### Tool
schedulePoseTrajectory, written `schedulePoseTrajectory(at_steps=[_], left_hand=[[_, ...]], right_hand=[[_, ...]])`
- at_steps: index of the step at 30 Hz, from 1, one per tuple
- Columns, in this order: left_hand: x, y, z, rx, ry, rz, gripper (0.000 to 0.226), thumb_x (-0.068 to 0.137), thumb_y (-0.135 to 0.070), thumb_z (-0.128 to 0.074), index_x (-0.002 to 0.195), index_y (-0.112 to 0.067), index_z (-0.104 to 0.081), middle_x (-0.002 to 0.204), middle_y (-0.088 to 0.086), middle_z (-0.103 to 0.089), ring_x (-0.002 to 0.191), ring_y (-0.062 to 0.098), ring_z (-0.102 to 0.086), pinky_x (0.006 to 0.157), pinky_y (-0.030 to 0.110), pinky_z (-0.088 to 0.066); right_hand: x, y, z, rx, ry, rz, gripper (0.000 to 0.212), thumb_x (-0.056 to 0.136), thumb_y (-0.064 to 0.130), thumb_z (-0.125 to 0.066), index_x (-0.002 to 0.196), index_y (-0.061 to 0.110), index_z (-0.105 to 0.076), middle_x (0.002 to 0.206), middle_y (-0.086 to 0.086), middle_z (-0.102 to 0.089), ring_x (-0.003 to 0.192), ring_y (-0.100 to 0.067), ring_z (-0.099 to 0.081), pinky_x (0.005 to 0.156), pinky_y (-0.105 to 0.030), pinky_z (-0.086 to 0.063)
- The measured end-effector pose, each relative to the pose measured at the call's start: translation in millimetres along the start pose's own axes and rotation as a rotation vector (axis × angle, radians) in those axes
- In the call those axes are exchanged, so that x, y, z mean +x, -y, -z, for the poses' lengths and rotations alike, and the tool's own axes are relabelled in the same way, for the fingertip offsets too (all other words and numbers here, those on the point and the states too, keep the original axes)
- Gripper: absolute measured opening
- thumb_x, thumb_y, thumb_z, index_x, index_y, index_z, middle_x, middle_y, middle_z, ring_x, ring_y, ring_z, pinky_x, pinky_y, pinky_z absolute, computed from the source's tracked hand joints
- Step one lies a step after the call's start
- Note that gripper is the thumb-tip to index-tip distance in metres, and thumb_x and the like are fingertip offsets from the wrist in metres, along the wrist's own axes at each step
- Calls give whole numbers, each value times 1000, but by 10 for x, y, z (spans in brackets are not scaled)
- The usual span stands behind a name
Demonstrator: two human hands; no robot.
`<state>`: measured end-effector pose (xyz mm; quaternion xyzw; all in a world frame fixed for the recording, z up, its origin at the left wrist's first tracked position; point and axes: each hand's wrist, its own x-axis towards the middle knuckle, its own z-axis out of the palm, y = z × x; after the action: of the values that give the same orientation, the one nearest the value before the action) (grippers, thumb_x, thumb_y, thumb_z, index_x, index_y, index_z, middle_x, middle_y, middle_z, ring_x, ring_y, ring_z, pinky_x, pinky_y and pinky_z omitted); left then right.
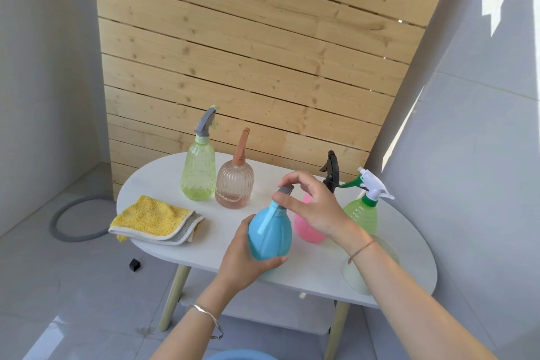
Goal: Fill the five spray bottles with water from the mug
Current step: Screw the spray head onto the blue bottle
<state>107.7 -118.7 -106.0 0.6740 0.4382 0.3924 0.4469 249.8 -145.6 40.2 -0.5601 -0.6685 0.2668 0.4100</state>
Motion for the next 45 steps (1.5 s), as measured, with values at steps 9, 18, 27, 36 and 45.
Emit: schedulePoseTrajectory(at_steps=[9,18,27,36,45], left_hand=[[9,-14,14,-11,5,5,95,61,-44,-90,136,-34,-32,127,-16,-49,113,6,-50,77,9,-41],[-14,-28,12,-28,3,16,97,62,-42,-91,139,-33,-32,126,-16,-50,114,7,-50,80,13,-41],[-7,-39,16,-30,5,11,95,62,-42,-91,136,-37,-31,125,-19,-50,114,6,-51,78,10,-42],[-2,-28,-1,-38,-10,-2,93,61,-40,-92,134,-36,-33,124,-15,-51,113,6,-51,77,9,-42],[20,-10,19,-32,18,-1,98,61,-42,-91,139,-32,-33,127,-14,-51,115,8,-51,85,16,-43]], right_hand=[[-141,16,17,-22,-99,-16,43,87,59,-47,113,28,-61,111,8,-64,91,-8,-63,87,-22,-43],[-168,-5,175,0,-194,38,27,95,31,-56,121,32,-53,126,17,-57,109,-2,-55,96,-24,-41],[348,-139,27,290,20,-258,67,89,69,-33,144,32,-23,129,11,-61,129,2,-42,118,-36,-14],[-85,-233,253,296,-89,-205,44,99,49,-31,125,22,-55,103,-8,-70,109,-18,-62,106,-30,-39],[-158,-146,281,209,76,-139,46,87,51,-59,128,28,-56,122,15,-64,112,3,-57,101,-25,-41]])
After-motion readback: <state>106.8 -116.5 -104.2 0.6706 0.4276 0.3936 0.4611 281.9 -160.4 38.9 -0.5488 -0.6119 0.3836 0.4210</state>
